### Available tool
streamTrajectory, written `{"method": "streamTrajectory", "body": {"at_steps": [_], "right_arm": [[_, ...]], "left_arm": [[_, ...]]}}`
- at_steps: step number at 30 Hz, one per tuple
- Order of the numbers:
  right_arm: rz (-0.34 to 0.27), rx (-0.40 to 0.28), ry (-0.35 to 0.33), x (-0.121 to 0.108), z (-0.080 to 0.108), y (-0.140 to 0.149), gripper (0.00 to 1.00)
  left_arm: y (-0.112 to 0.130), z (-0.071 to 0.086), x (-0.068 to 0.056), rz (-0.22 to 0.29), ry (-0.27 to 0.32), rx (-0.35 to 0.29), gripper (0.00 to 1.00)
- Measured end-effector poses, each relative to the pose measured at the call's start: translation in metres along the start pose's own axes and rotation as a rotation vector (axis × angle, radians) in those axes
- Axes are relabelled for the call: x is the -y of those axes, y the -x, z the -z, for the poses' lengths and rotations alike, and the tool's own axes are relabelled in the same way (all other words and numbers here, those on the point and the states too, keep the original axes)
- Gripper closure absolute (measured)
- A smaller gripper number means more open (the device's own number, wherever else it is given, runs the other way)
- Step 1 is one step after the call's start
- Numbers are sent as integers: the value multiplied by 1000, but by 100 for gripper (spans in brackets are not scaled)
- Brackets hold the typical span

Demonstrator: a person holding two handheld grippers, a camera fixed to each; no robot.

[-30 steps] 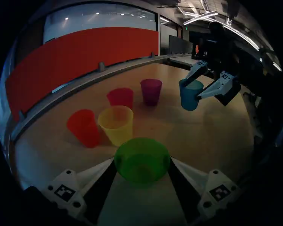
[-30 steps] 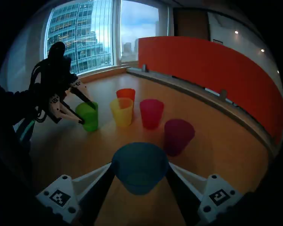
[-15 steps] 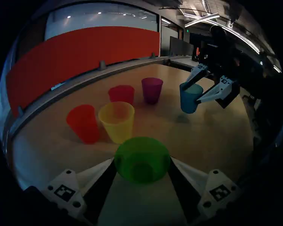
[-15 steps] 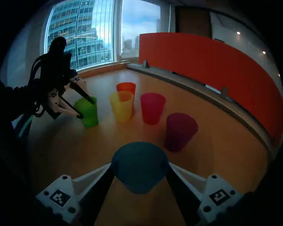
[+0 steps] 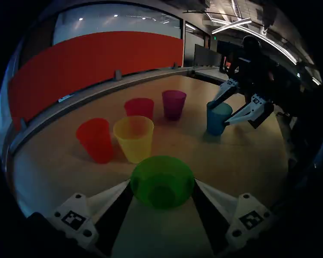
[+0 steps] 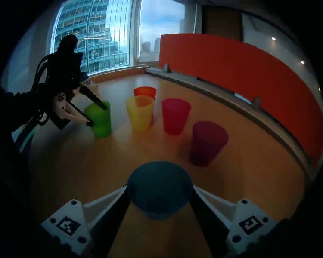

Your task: Pour water

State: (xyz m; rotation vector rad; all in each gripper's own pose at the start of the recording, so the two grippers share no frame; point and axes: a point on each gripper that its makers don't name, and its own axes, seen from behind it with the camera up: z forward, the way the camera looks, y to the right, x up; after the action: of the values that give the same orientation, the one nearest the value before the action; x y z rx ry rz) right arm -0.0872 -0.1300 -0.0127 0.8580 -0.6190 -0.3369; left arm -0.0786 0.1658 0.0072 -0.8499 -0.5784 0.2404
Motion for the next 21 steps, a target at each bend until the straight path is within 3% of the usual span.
{"method": "streamTrajectory", "body": {"at_steps": [8,10,15,21], "right_arm": [[0,11,5,0,4,7,8],[-2,14,10,-1,4,8,8],[3,21,19,-1,5,10,8],[1,26,32,-2,4,11,0]], "left_arm": [[2,-1,0,-7,-2,13,11],[3,-1,1,-9,-7,19,5],[3,-2,1,-9,-8,21,2],[3,-1,1,-2,-9,18,2]]}}
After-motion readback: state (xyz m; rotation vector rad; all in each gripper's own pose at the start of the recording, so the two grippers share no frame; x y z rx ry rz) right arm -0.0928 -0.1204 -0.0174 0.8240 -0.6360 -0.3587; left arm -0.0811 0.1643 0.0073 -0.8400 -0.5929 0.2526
